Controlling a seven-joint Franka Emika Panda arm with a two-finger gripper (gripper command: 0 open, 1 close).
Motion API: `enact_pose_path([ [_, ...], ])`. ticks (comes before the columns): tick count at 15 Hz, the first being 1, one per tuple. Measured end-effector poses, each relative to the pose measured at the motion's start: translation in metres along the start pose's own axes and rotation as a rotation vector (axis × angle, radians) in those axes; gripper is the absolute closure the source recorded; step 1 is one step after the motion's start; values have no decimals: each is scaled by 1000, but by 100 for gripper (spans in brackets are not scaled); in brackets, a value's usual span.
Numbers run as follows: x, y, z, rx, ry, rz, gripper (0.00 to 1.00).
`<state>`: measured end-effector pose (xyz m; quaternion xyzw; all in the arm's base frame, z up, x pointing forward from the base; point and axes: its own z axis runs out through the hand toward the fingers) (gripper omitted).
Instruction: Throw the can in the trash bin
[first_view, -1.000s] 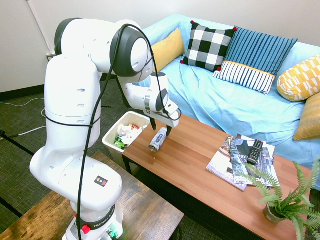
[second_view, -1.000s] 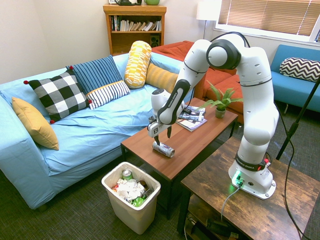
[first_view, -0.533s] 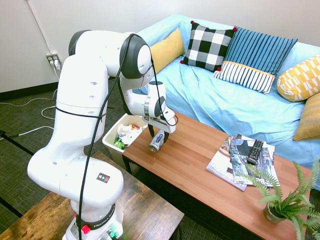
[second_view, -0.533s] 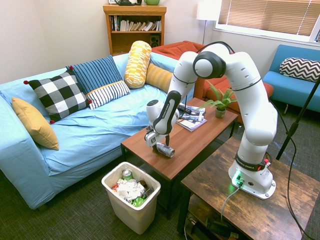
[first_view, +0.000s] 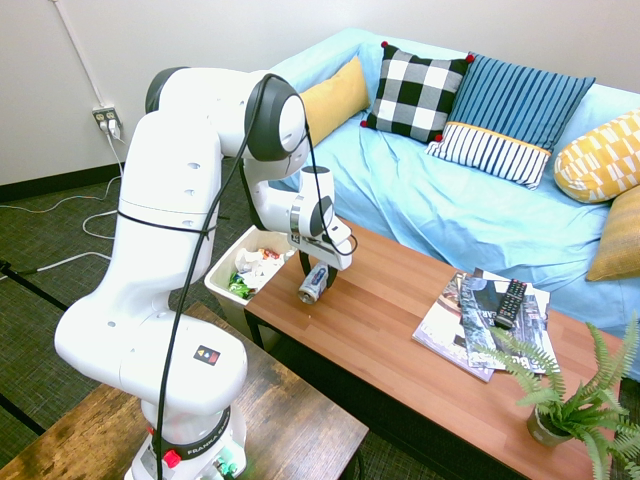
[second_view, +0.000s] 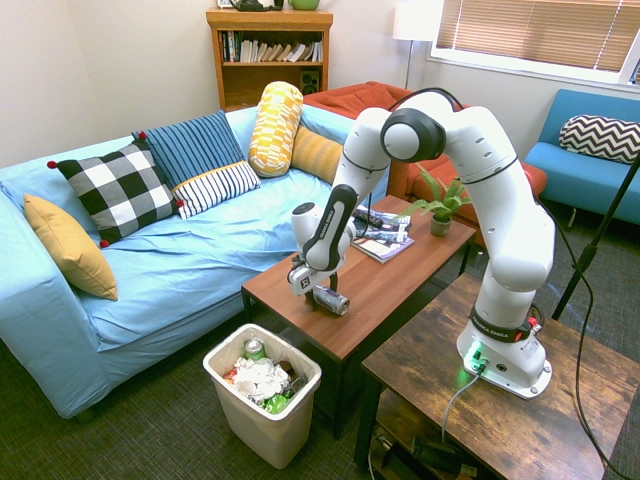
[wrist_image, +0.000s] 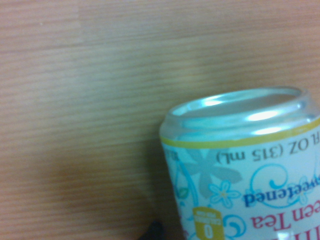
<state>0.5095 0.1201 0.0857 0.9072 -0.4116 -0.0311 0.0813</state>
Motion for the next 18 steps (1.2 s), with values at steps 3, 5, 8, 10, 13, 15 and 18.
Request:
enact_pose_path([
  [3, 5, 2, 1, -21, -10, 21, 100],
  [5, 10, 1, -3, -18, -7, 29, 100],
  [8, 5, -12, -46, 18, 22, 25, 100],
  [10, -30, -34, -98, 31, 68, -20, 100],
  [13, -126, -82, -147, 28, 122, -111, 100],
  [15, -182, -111, -142, 3, 144, -164, 100],
  [18, -214, -144, -107, -45, 156, -200, 0],
])
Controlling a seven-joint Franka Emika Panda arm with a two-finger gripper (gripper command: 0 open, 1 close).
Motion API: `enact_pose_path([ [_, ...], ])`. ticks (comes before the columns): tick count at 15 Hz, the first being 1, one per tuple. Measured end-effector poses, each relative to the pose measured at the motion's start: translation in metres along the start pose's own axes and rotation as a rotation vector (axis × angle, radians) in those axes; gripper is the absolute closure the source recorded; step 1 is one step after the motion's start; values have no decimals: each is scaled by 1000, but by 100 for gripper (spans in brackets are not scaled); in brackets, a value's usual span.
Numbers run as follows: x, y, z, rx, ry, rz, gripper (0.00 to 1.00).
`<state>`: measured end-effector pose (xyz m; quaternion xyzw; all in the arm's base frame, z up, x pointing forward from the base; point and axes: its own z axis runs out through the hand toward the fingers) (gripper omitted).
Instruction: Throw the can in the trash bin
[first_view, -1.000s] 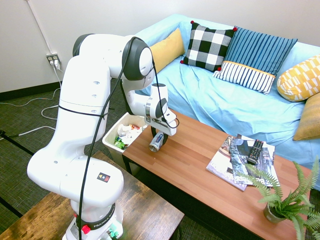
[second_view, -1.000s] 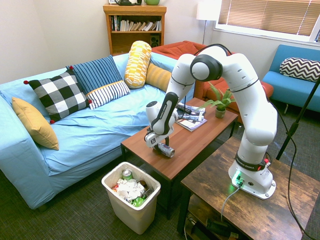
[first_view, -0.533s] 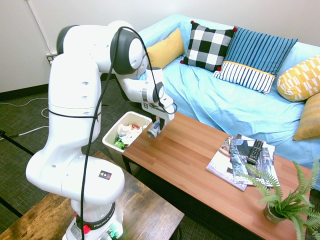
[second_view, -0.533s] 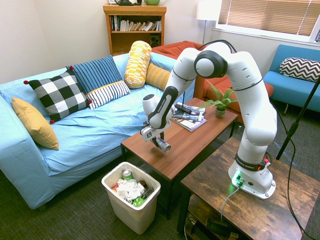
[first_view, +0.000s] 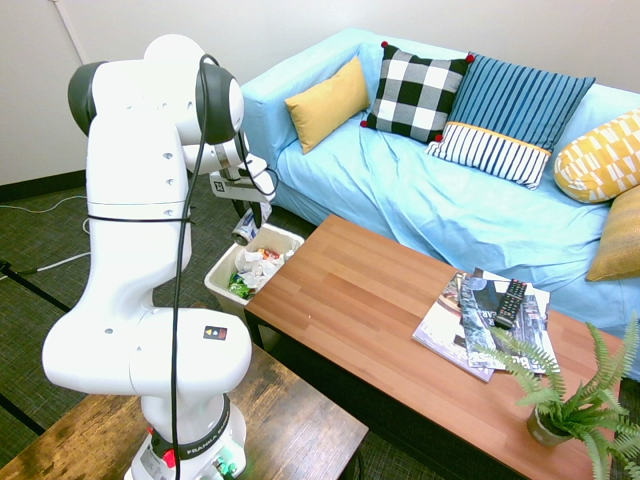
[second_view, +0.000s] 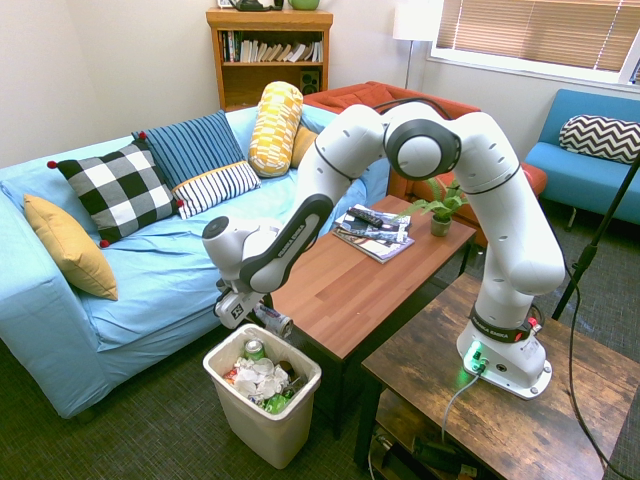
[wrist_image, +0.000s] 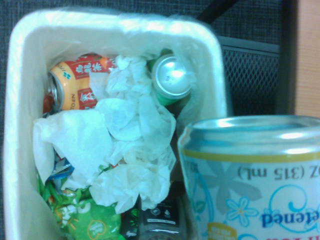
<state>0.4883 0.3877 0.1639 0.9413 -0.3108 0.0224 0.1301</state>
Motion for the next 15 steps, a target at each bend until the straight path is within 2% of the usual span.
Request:
enact_pose_path([
  [4, -6, -21, 18, -22, -1, -9, 0],
  [15, -11, -25, 20, -24, 3, -9, 0],
])
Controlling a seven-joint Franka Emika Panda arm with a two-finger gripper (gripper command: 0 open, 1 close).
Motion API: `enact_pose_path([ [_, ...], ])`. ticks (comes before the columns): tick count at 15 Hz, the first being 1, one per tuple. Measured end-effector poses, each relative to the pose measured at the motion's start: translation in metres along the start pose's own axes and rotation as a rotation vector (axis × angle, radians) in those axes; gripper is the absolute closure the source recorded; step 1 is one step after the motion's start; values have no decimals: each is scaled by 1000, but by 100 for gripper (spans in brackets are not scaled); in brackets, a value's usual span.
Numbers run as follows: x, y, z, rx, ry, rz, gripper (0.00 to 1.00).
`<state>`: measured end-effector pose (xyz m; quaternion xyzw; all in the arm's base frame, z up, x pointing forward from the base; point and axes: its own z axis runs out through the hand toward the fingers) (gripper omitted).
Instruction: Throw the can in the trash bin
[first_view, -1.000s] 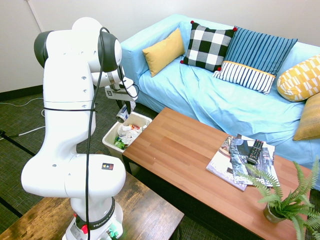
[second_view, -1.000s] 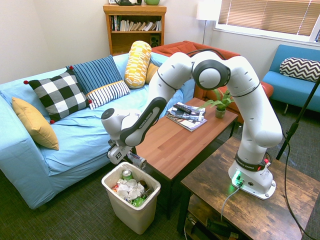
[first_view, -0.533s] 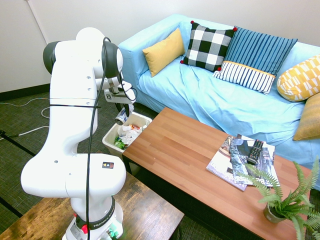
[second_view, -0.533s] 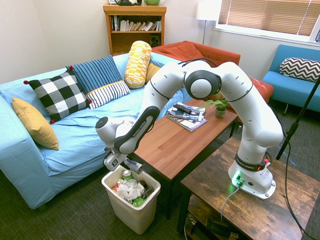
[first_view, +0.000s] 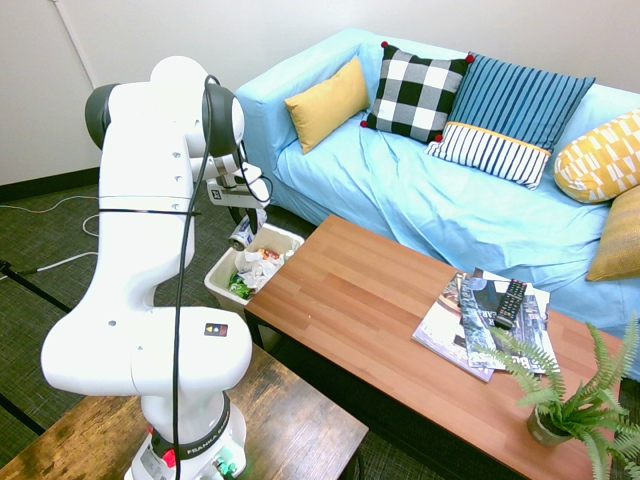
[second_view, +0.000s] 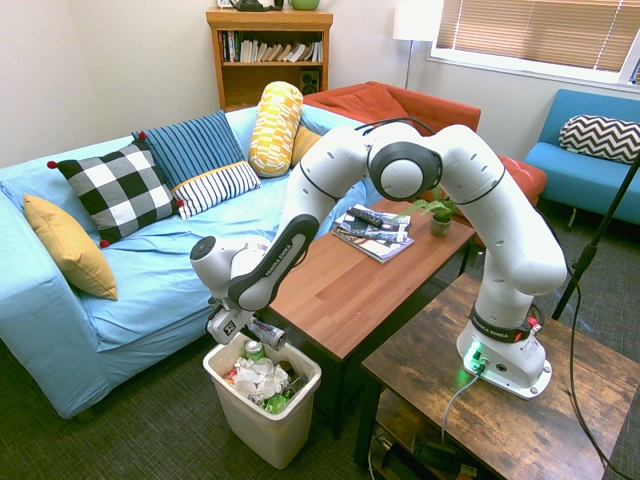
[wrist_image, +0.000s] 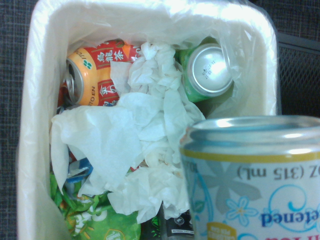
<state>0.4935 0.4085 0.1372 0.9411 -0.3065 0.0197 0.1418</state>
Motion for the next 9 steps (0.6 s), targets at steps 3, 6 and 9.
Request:
enact_pose_path([
  [3, 1, -1, -2, 4, 1, 1, 0],
  [6, -1, -2, -2, 5, 2, 0, 0],
  [9, -2, -1, -1, 3, 1, -1, 0],
])
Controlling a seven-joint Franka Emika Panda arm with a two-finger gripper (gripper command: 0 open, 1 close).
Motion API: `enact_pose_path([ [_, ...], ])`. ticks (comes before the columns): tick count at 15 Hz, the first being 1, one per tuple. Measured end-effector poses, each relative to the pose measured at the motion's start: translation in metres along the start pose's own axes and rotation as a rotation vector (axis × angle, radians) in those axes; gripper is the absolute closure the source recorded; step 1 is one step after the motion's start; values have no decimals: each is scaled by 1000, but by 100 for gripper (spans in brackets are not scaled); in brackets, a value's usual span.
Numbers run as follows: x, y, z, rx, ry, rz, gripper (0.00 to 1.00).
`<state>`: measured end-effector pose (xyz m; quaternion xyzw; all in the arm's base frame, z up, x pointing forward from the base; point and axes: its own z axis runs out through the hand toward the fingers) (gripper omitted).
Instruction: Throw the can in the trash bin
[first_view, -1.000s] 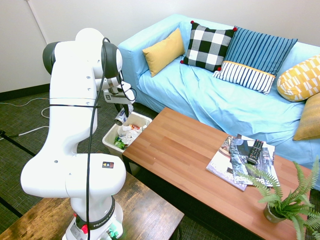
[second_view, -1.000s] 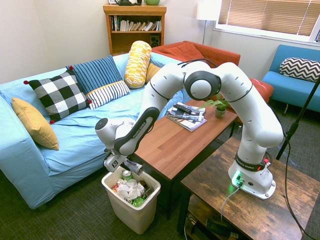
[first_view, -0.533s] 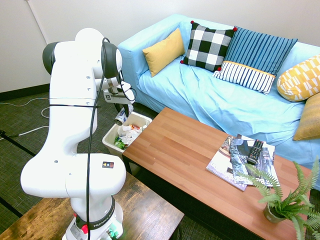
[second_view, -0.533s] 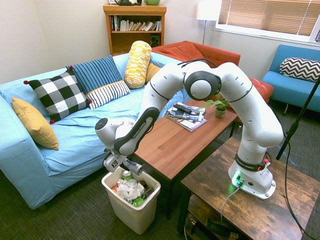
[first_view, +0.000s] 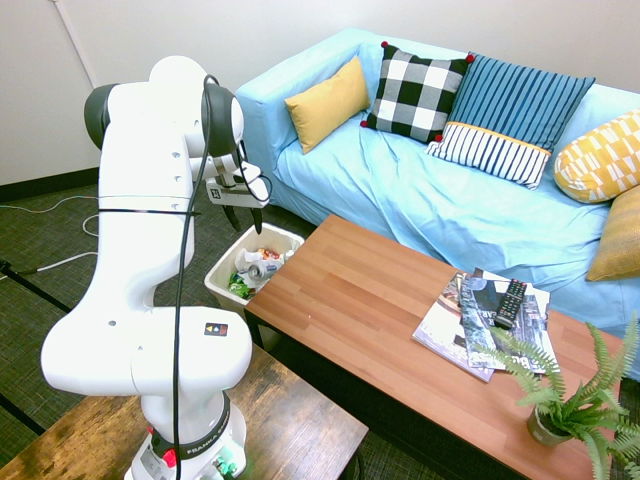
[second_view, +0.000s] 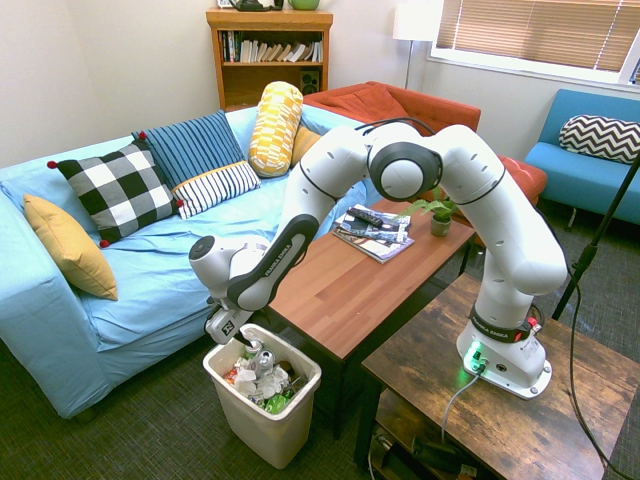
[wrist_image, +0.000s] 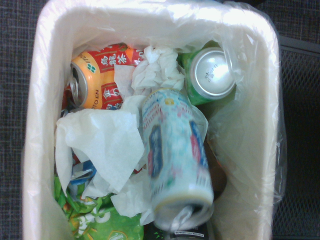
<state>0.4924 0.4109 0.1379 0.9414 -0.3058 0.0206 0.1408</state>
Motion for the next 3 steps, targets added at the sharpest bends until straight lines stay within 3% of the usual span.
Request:
enact_pose_path([
  [3, -1, 1, 2, -4, -2, -1, 0],
])
